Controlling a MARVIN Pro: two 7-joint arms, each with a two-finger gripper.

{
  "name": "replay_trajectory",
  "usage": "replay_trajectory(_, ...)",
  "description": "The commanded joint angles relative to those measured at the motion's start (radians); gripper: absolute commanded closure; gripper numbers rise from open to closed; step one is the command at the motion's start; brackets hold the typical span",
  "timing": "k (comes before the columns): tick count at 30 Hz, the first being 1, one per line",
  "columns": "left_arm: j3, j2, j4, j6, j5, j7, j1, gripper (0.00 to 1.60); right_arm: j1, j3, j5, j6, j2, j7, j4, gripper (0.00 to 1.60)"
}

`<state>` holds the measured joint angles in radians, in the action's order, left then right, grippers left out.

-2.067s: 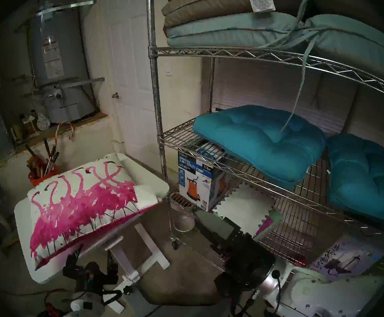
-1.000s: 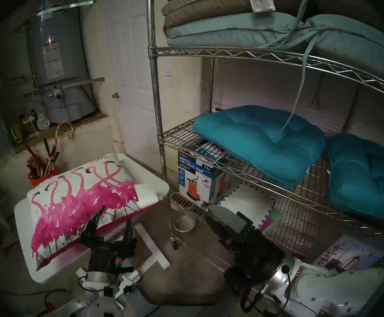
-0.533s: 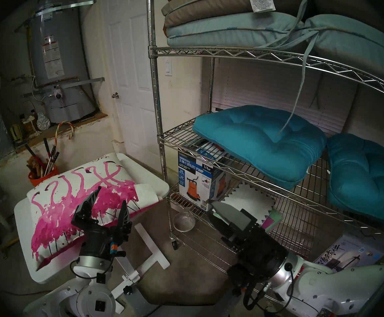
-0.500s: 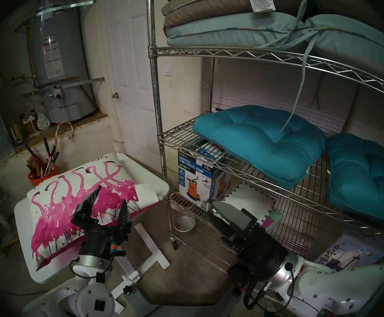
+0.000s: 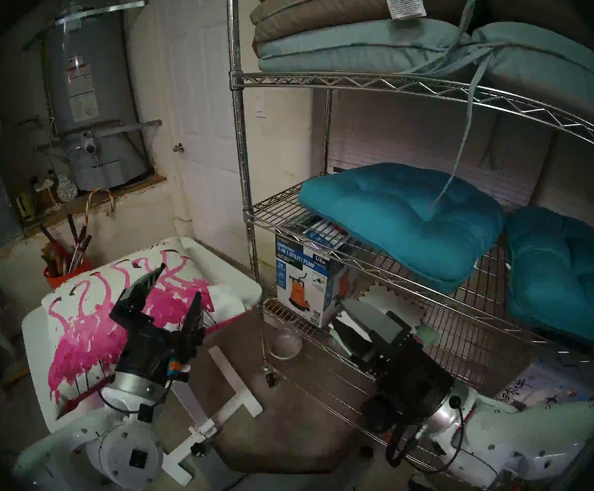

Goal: Take cushion off the shelf

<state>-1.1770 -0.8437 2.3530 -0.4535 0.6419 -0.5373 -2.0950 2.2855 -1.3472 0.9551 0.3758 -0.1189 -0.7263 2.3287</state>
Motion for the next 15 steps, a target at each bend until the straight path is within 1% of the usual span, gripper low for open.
replay_trajectory(1, 0.010, 0.009, 0.069, -0.025, 0.032, 0.049, 0.069, 0.00, 0.017, -0.043, -0.036, -0.007, 0.010, -0.062, -0.015, 0.00)
replay_trajectory(5, 0.032, -0.003, 0.075, -0.046, 0.051, 0.089, 0.108, 0.00, 0.037, -0.078, -0.058, -0.015, 0.013, -0.097, -0.029, 0.00)
replay_trajectory(9, 0.046, -0.013, 0.078, -0.061, 0.061, 0.104, 0.130, 0.00, 0.049, -0.094, -0.067, -0.022, 0.014, -0.114, -0.039, 0.00)
replay_trajectory(11, 0.062, -0.027, 0.076, -0.085, 0.080, 0.115, 0.148, 0.00, 0.060, -0.108, -0.067, -0.025, 0.015, -0.124, -0.047, 0.00)
replay_trajectory(15, 0.081, -0.039, 0.072, -0.105, 0.088, 0.142, 0.174, 0.00, 0.082, -0.133, -0.068, -0.035, 0.016, -0.132, -0.054, 0.00)
